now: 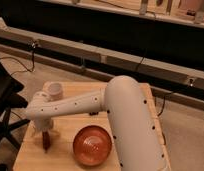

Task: Drag the pepper across the table

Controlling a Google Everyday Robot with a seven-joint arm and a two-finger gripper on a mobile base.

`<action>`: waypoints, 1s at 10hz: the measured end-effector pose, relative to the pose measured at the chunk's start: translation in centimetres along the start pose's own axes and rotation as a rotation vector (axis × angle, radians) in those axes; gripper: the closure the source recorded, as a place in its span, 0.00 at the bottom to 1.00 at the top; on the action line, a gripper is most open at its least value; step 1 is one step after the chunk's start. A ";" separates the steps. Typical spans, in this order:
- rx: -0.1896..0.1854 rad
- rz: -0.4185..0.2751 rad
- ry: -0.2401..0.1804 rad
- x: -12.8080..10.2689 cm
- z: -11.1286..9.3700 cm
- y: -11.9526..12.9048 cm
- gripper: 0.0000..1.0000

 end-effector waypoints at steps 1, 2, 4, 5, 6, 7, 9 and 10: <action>0.004 0.001 -0.007 0.0 0.2 -0.1 0.34; 0.001 0.001 -0.012 0.0 0.4 -0.2 0.47; -0.008 0.002 -0.011 0.1 0.3 -0.1 0.71; -0.008 0.003 -0.011 0.1 0.2 -0.2 0.81; -0.008 0.003 -0.011 0.0 0.1 -0.2 0.93; -0.009 0.003 -0.012 0.0 0.2 -0.1 0.99; -0.023 0.067 0.035 -0.3 -1.1 0.7 1.00; -0.030 0.105 0.065 -0.3 -2.0 1.6 1.00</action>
